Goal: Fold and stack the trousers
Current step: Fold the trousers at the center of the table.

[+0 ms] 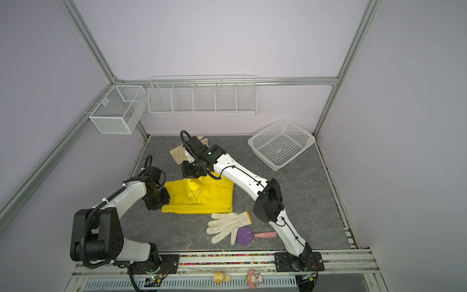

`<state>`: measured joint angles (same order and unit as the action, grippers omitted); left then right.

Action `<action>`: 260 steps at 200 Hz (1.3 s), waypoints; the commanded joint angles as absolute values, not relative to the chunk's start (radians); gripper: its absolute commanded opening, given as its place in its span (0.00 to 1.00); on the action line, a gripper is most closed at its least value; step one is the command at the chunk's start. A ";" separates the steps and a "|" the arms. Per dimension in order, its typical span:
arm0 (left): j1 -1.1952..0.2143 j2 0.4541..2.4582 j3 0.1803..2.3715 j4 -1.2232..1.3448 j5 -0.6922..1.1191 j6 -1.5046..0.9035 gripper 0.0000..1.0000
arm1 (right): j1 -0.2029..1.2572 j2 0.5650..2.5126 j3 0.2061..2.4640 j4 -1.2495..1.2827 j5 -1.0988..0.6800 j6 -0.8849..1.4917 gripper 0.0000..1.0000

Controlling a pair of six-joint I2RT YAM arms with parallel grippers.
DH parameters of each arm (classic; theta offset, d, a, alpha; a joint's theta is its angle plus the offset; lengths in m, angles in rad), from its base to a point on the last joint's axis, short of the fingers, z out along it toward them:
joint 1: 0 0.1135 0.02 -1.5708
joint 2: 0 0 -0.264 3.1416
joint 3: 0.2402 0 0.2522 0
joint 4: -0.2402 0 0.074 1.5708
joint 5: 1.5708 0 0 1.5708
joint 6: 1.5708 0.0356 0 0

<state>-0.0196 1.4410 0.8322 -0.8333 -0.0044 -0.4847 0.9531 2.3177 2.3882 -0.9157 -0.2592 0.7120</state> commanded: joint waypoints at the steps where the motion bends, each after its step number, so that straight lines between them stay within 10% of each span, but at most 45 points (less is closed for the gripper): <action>1: -0.009 1.413 0.816 -0.843 -0.028 -0.480 0.36 | 0.977 2.358 2.423 -0.845 -0.288 0.761 0.11; 107: -0.002 1.336 0.853 -0.917 -0.057 -0.493 0.35 | 1.030 2.490 2.410 -0.588 -0.392 0.798 0.14; 203: 0.029 1.111 0.923 -1.054 -0.294 -0.587 0.34 | 0.988 2.445 2.340 -0.525 -0.535 0.792 0.39; 260: 0.025 1.094 0.922 -1.028 0.047 -0.530 0.55 | 0.855 2.172 2.071 -0.719 -0.432 0.405 0.52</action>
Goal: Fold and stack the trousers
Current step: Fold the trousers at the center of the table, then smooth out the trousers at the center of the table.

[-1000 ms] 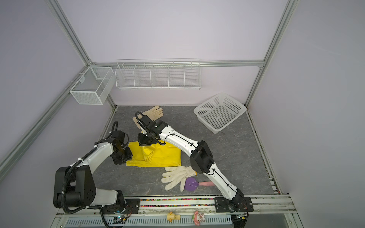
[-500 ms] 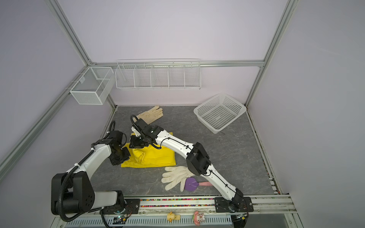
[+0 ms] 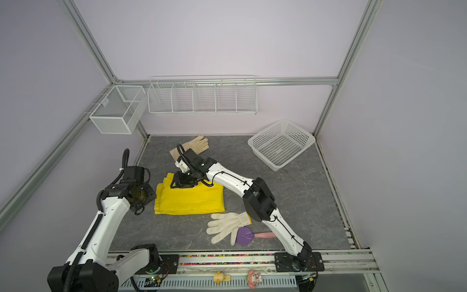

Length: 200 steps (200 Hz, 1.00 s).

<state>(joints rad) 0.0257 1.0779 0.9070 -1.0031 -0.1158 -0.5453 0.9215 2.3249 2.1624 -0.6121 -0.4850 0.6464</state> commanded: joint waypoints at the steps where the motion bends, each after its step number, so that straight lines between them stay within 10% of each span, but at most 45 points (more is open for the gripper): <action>1: 0.025 1.095 0.921 -1.029 0.048 -0.530 0.55 | 0.853 2.168 2.066 -0.724 -0.427 0.390 0.52; 127: 0.011 1.228 0.734 -0.840 0.063 -0.626 0.57 | 0.784 2.178 1.860 -0.760 -0.177 -0.489 0.68; 200: 0.011 1.299 0.699 -0.801 -0.021 -0.635 0.13 | 0.718 2.316 1.997 -0.750 -0.146 -0.412 0.64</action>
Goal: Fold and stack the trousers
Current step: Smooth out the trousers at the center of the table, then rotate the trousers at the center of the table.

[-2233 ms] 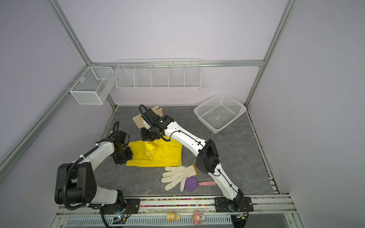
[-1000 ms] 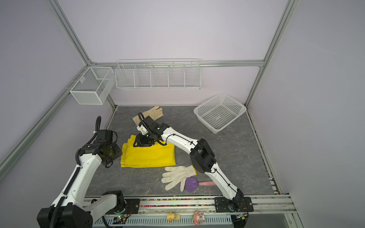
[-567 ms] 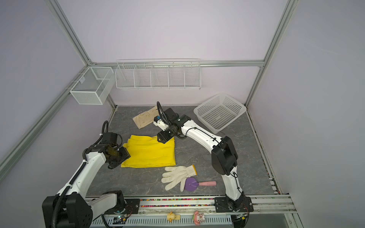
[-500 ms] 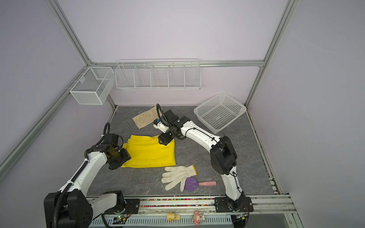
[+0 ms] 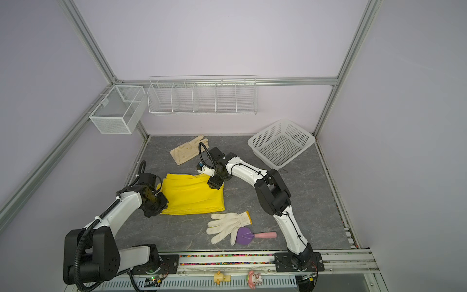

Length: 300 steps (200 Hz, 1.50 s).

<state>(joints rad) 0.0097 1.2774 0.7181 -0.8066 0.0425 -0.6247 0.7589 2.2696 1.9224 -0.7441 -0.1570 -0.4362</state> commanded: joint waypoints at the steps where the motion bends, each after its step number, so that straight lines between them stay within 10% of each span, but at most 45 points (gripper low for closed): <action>1: 0.011 1.300 0.698 -0.801 -0.022 -0.635 0.12 | 0.717 2.318 2.000 -0.751 -0.148 -0.409 0.64; 110: 0.011 1.300 0.723 -0.857 -0.112 -0.644 0.00 | 0.674 2.441 2.082 -0.815 -0.210 -0.272 0.40; 166: 0.011 1.383 0.810 -0.878 -0.140 -0.574 0.00 | 0.674 2.250 1.749 -0.834 -0.199 -0.209 0.28; 253: 0.005 1.655 1.031 -0.766 -0.108 -0.367 0.00 | 0.766 2.004 1.431 -0.750 -0.324 -0.074 0.32; 300: 0.005 1.733 1.172 -0.756 -0.074 -0.214 0.00 | 0.749 1.890 1.485 -0.761 -0.378 -0.064 0.58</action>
<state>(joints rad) -0.0002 1.7084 1.1183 -0.7918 -0.0708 -0.3283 0.7738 1.9751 1.4445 -0.7288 -0.3336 -0.0788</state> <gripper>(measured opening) 0.064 0.537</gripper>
